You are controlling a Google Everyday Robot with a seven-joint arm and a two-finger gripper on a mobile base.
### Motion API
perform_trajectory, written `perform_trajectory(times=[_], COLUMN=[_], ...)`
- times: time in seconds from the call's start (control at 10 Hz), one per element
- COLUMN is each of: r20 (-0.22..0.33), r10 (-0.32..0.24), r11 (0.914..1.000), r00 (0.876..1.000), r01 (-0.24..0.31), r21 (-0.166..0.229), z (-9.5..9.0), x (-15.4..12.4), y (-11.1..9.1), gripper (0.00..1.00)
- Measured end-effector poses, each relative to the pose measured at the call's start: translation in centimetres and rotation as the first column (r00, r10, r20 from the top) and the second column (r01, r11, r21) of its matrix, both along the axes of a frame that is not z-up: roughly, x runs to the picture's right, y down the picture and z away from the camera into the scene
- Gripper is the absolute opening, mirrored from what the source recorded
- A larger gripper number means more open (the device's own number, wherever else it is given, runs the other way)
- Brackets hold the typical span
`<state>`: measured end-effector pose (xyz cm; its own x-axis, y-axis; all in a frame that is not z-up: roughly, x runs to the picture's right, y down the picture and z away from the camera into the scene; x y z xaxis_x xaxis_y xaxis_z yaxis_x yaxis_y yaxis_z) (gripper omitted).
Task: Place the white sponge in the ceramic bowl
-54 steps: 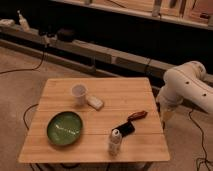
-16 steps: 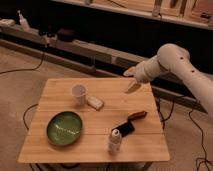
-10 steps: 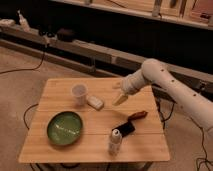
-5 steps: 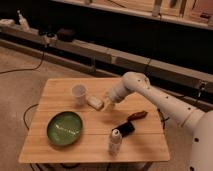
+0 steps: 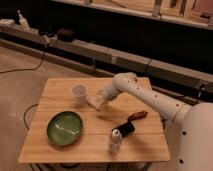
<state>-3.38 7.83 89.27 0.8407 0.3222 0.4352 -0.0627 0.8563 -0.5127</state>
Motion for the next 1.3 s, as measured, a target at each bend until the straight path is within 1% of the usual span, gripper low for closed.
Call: perform_trajectory(times=[0.1,0.3,0.5,0.7,0.8,0.9,1.0,1.1,1.3], r20=[-0.007,-0.039,-0.079,-0.129,-0.145,-0.153,-0.161,-0.163,-0.159], r10=[-0.007,-0.020,-0.012,0.005,0.008,0.013,0.015,0.013,0.005], r11=[1.0000,0.9998,0.9996,0.9978,0.9960,0.9948,0.9928,0.9919,0.9902], r00=[1.000,0.999,0.997,0.992,0.989,0.988,0.987,0.987,0.987], r01=[0.007,0.020,0.010,-0.013,-0.021,-0.028,-0.033,-0.033,-0.027], r21=[0.000,-0.005,-0.025,-0.065,-0.086,-0.098,-0.115,-0.123,-0.137], z=[0.4,1.7,2.9,4.1,4.4,4.6,4.6,4.6,4.3], x=[-0.4,-0.5,-0.1,0.7,0.8,0.8,0.7,0.6,0.2], y=[0.2,0.8,1.3,2.0,2.4,2.6,2.9,3.0,3.3], gripper=[0.65,0.65,0.65,0.65,0.60,0.52,0.40,0.32,0.10])
